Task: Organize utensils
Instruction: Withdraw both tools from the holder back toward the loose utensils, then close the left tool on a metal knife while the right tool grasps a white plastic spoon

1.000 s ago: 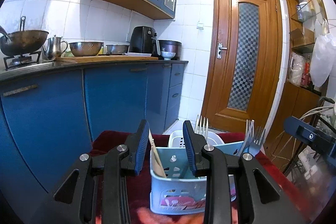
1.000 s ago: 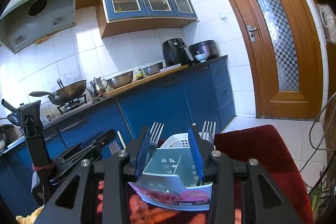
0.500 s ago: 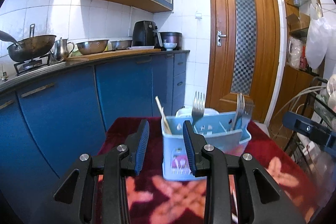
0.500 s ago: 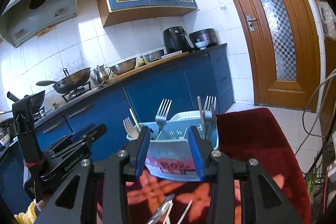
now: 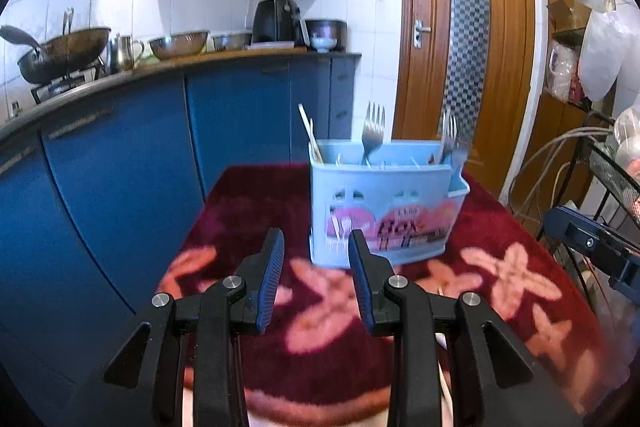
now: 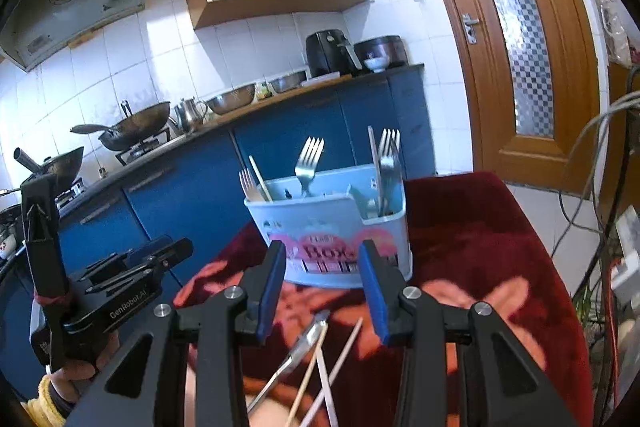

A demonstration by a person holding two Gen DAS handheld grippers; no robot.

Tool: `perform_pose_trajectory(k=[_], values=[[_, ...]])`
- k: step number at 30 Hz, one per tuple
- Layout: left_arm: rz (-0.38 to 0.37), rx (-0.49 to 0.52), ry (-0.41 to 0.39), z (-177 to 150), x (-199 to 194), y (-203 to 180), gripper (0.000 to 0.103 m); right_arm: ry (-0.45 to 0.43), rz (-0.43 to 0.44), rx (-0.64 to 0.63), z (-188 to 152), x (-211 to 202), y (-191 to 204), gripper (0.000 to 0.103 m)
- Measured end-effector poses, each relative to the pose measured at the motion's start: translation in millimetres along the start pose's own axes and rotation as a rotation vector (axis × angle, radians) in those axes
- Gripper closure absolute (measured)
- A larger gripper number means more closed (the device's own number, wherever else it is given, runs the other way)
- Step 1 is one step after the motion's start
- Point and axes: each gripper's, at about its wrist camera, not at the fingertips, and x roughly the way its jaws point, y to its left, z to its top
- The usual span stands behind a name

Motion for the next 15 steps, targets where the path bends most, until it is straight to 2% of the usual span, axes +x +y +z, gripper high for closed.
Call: perform_pose_trajectory(k=[4,15], values=[[-0.011,0.008,0.049,-11,9,-2,0.069,0.033,-0.018,0.009,-12,0,-4,0.062],[-0.1,0.009,0.226,-40,43,-17,0.069,0.159,-0.071,0.027,-51,11,-21,0.062]])
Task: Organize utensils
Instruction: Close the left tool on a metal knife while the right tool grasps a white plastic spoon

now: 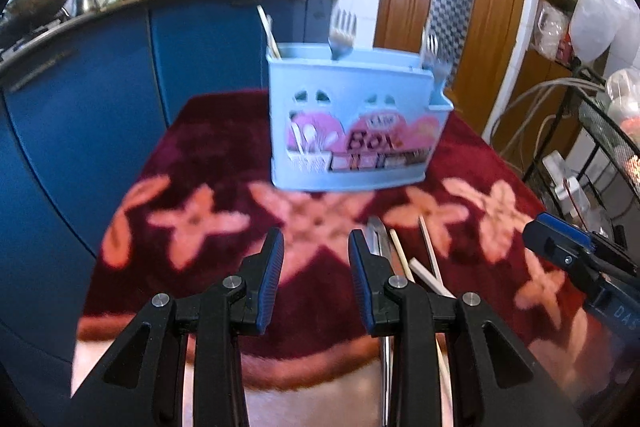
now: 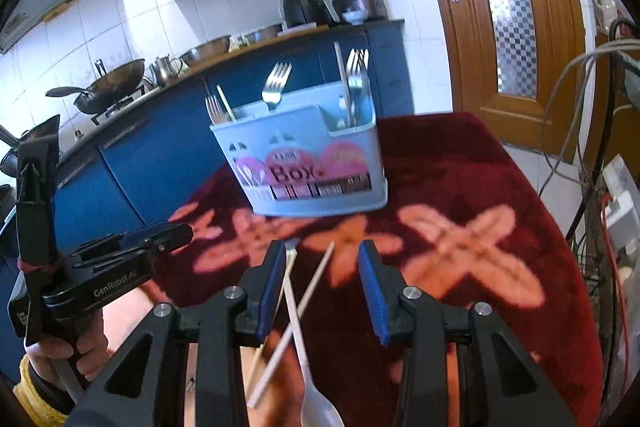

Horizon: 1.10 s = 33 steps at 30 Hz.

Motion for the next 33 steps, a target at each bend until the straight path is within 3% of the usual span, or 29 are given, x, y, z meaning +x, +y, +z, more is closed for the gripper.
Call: perform_pose_trajectory(k=[8,33], values=[[-0.043,0.012,0.096,-11,21,-15,0.069,0.042,-0.004,0.021,-14,7,-10,0.062],[-0.068,0.099,0.254,-20,70,-48,0.07,0.079,0.004,0.09,-30,14,-37,0.062]])
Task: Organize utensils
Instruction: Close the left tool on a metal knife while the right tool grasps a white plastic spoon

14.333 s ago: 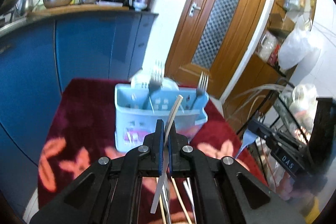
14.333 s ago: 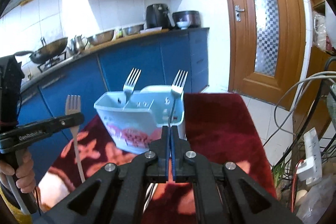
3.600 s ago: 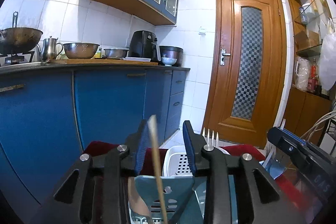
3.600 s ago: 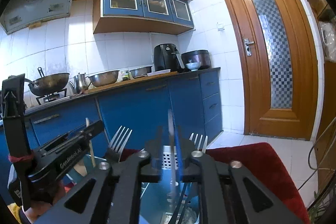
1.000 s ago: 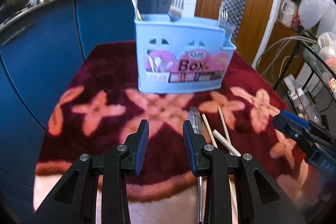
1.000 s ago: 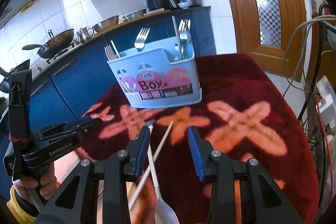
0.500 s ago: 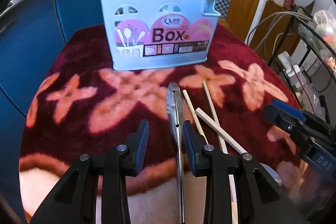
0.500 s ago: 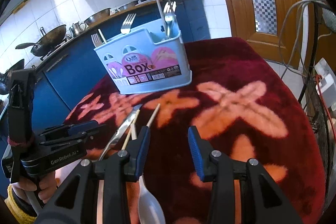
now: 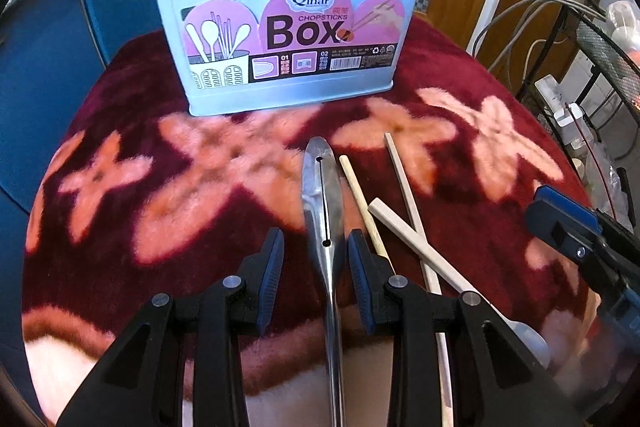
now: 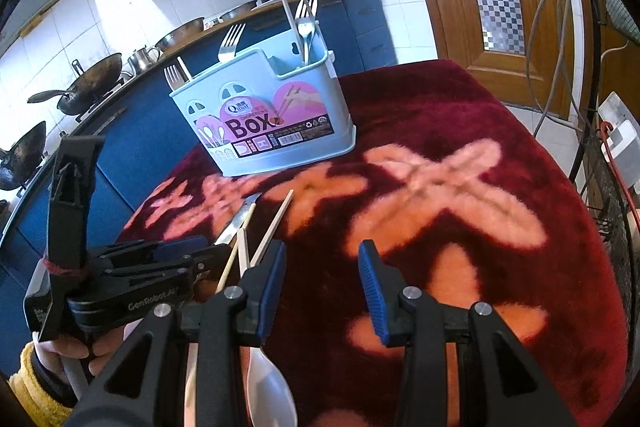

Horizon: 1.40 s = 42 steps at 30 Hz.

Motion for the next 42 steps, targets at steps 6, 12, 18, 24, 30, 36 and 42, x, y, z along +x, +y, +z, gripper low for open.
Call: perform_pose_trajectory(k=[6,12,18,24,30,36,42], values=[[-0.016,-0.001,0.014,4,3,2,0.077,0.007,0.003,0.004,-1,2,-1,0.062],[-0.06,-0.048,-0.002,3,-1,11,0.084,0.016,0.004,-0.01,-2,2,4,0.062],[-0.076,-0.084,-0.043,0,-12,21,0.084,0.035,0.013,-0.042,-2,2,15,0.062],[-0.064,-0.113,-0.117,-2,-32,32,0.084,0.078,0.01,-0.082,-4,6,30,0.062],[-0.042,-0.124,-0.173,-5,-47,44,0.084,0.139,0.017,-0.105,-9,14,43,0.062],[-0.064,-0.143,-0.202,-9,-56,53,0.084,0.243,0.044,-0.113,-12,27,49,0.063],[-0.09,-0.154,-0.226,-11,-62,56,0.084,0.314,0.03,-0.127,-10,36,48,0.078]])
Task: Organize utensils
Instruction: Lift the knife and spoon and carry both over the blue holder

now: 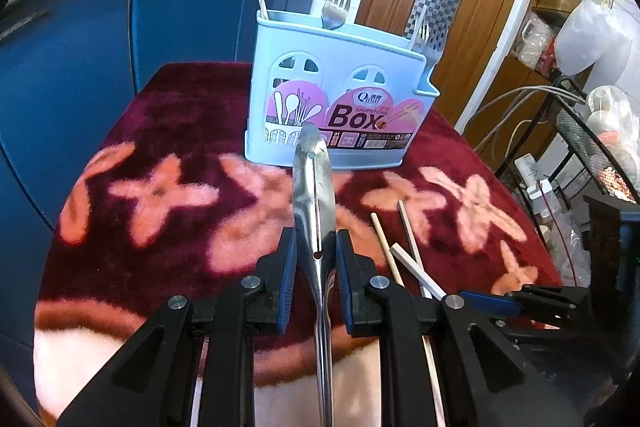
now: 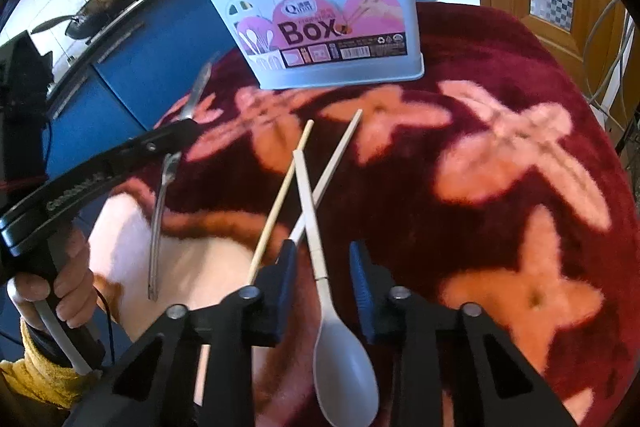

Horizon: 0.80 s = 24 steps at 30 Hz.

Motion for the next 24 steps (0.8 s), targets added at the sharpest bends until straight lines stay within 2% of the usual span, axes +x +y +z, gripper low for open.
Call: perform_pose_trajectory(k=[1,3,5,10,24], values=[[-0.003,-0.003,-0.003,0,-1,0,0.084,0.009,-0.002,-0.003,1,1,0,0.08],[-0.009,-0.008,-0.01,0,-2,2,0.084,0.028,0.0,0.001,2,3,-2,0.091],[-0.012,-0.012,-0.015,1,-3,3,0.084,0.031,0.008,0.017,3,4,-7,0.095],[-0.01,-0.017,-0.037,2,-9,4,0.084,-0.013,0.044,0.045,5,-7,-11,0.095],[-0.02,-0.027,-0.163,24,-41,-2,0.084,-0.275,0.095,0.058,22,-47,-5,0.095]])
